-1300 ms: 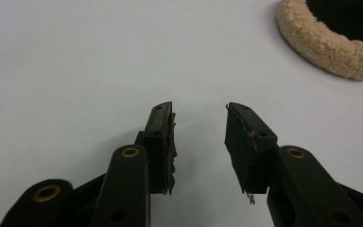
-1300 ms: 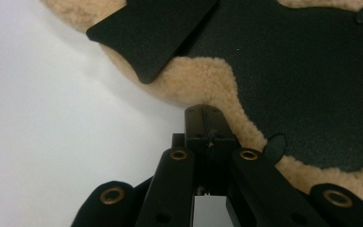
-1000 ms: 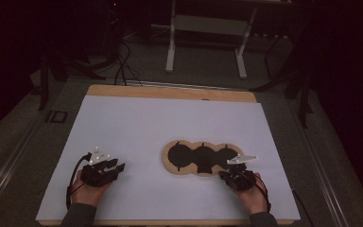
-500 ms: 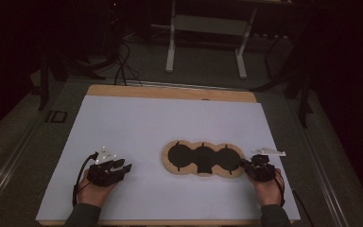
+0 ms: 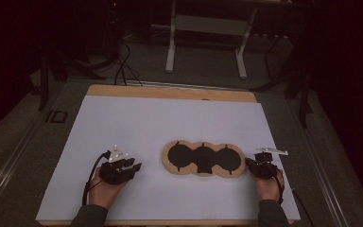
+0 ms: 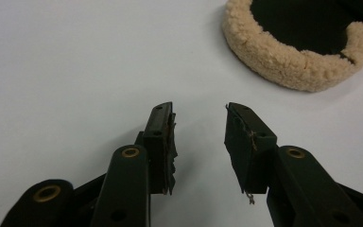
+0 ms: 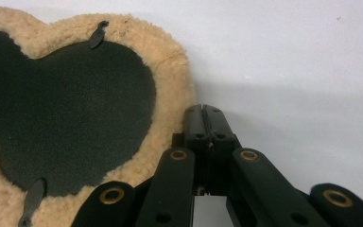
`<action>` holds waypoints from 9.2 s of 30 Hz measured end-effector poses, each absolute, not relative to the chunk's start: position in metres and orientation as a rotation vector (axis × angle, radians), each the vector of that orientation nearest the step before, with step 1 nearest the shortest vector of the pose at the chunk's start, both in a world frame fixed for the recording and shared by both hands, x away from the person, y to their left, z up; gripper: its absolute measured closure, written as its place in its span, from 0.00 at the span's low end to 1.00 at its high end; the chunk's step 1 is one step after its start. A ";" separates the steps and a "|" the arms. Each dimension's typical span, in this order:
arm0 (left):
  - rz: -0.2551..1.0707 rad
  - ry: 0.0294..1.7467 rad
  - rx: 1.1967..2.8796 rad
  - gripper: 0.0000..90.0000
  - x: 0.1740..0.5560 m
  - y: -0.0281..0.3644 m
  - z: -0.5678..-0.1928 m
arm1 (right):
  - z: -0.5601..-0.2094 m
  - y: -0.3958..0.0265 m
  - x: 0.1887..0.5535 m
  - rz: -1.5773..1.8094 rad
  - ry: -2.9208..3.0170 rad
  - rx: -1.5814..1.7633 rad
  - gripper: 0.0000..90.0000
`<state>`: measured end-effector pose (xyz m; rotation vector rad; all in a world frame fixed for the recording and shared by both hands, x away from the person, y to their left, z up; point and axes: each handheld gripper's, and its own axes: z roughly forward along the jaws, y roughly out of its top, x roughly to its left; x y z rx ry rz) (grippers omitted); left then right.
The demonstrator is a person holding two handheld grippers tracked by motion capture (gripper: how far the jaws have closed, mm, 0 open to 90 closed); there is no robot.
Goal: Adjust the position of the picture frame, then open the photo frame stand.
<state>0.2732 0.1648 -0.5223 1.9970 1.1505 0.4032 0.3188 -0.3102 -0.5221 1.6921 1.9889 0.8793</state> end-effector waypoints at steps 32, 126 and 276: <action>0.441 1.183 2.065 0.84 0.285 0.151 -0.532 | -0.528 -0.260 0.330 0.981 2.116 1.633 1.00; 0.445 1.013 1.989 0.68 0.256 0.150 -0.500 | -0.506 -0.245 0.293 1.125 2.239 1.385 0.30; 0.564 0.739 2.292 0.59 0.296 0.030 -0.495 | -0.506 -0.246 0.285 1.157 2.242 1.270 0.90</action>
